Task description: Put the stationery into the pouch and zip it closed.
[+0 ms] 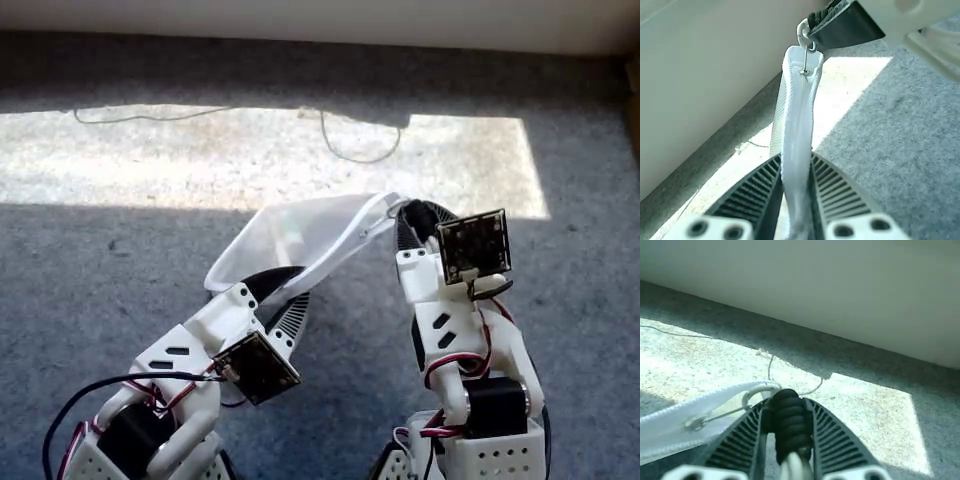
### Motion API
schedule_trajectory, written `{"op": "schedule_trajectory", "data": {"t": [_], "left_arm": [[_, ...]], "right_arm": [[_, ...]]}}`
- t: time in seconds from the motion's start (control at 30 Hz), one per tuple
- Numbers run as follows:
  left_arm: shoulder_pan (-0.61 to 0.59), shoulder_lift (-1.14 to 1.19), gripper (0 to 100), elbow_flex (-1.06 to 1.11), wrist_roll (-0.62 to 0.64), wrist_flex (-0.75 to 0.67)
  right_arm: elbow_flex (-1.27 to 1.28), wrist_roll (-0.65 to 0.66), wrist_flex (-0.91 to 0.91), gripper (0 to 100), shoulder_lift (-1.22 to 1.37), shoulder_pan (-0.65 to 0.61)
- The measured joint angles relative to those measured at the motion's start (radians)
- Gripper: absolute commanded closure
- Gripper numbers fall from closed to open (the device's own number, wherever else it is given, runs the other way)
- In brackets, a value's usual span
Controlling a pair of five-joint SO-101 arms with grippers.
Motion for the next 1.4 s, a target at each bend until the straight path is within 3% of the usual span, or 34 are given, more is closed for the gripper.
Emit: {"op": "schedule_trajectory", "data": {"t": [0.23, 0.6, 1.1, 1.4], "left_arm": [[0.0, 0.0, 100, 0.0, 0.0, 0.0], [0.0, 0.0, 100, 0.0, 0.0, 0.0], [-0.009, -0.069, 100, 0.006, 0.0, 0.055], [-0.012, -0.074, 100, 0.008, 0.0, 0.068]], "right_arm": [[0.008, 0.0, -0.025, 99.3, 0.002, 0.038], [0.147, 0.038, -0.224, 99.3, 0.0, 0.086], [0.147, 0.075, -0.239, 99.3, 0.014, 0.118], [0.143, 0.075, -0.27, 99.3, 0.21, 0.143]]}}
